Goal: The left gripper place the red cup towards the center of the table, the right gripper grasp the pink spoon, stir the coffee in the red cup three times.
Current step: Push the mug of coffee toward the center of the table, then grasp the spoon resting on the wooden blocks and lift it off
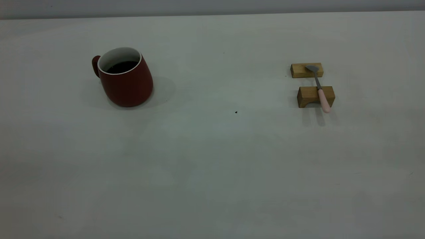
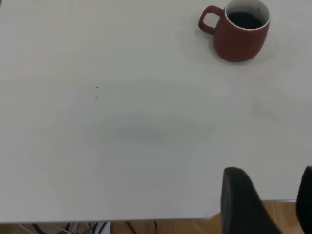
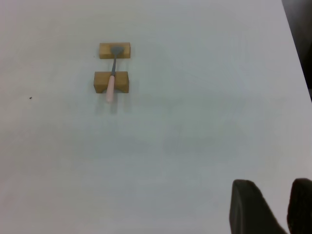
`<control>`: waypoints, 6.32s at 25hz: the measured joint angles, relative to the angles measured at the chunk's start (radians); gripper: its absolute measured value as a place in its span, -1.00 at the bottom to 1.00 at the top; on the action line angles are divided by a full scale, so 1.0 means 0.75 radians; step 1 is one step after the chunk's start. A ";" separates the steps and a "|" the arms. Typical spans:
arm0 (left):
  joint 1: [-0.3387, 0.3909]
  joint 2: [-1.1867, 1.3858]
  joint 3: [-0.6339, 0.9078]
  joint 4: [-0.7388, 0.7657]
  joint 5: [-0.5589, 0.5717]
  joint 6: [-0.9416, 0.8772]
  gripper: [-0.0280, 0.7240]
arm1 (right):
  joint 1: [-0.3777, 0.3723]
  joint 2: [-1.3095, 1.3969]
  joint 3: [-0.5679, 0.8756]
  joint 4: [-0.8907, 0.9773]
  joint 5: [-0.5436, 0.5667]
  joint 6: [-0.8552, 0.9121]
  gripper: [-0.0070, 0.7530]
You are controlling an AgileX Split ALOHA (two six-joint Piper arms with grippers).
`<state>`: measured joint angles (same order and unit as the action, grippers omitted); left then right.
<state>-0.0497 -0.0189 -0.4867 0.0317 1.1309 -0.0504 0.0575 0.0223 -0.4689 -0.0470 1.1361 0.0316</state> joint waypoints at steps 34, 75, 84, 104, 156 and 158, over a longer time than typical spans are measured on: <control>0.000 0.356 -0.038 0.100 -0.032 -0.097 0.02 | 0.000 0.000 0.000 0.000 0.000 0.000 -0.36; 0.000 3.342 -1.964 -0.070 -0.171 1.615 0.02 | 0.000 0.000 0.000 0.000 0.000 0.000 -0.36; 0.000 3.403 -1.964 -0.225 -0.275 1.987 0.02 | 0.000 0.000 0.000 0.000 0.000 0.000 -0.36; -0.201 3.459 -1.968 -0.240 -0.287 1.805 0.02 | 0.000 0.000 0.000 0.000 0.000 0.000 -0.36; -0.192 2.552 -1.961 -0.042 0.049 0.730 0.02 | 0.000 0.000 0.000 0.000 0.000 0.000 -0.36; -0.172 2.429 -1.945 -0.042 0.049 0.553 0.02 | 0.000 0.000 0.000 0.000 0.000 0.000 -0.36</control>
<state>-0.1783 1.8026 -1.9456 0.0000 1.1679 0.3644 0.0575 0.0223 -0.4689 -0.0466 1.1361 0.0316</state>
